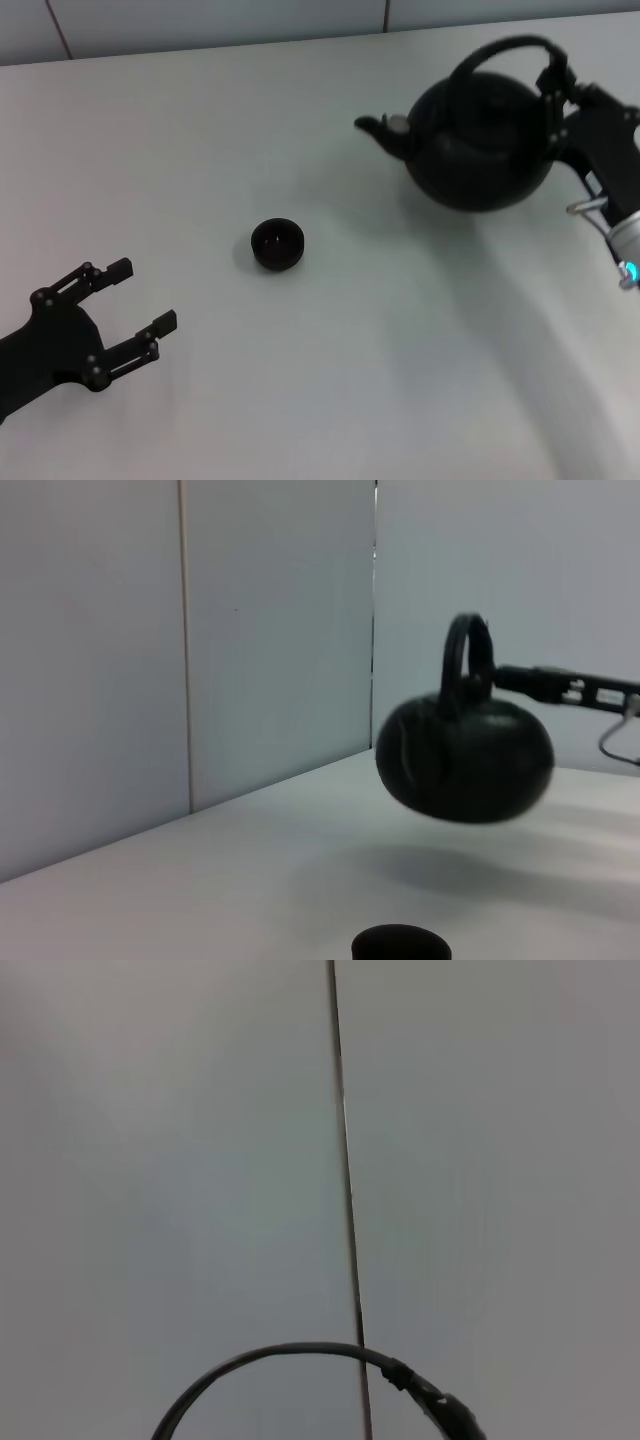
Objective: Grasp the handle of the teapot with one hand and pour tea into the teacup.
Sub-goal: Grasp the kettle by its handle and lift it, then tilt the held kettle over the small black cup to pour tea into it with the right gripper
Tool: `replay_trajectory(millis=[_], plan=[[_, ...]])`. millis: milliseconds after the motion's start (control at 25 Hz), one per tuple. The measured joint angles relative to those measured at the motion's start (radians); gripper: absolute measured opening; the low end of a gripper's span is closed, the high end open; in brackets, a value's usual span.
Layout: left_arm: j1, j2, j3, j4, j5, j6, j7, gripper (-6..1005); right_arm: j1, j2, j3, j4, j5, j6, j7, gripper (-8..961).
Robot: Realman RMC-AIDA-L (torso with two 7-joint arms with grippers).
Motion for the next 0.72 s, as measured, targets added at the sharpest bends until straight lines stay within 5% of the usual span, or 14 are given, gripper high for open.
replay_trajectory(millis=[720], plan=[[-0.004,-0.005,0.000,-0.006,-0.002,0.002,0.004,773,0.066,-0.001,-0.050,-0.169,-0.117,0.064,0.195,92]])
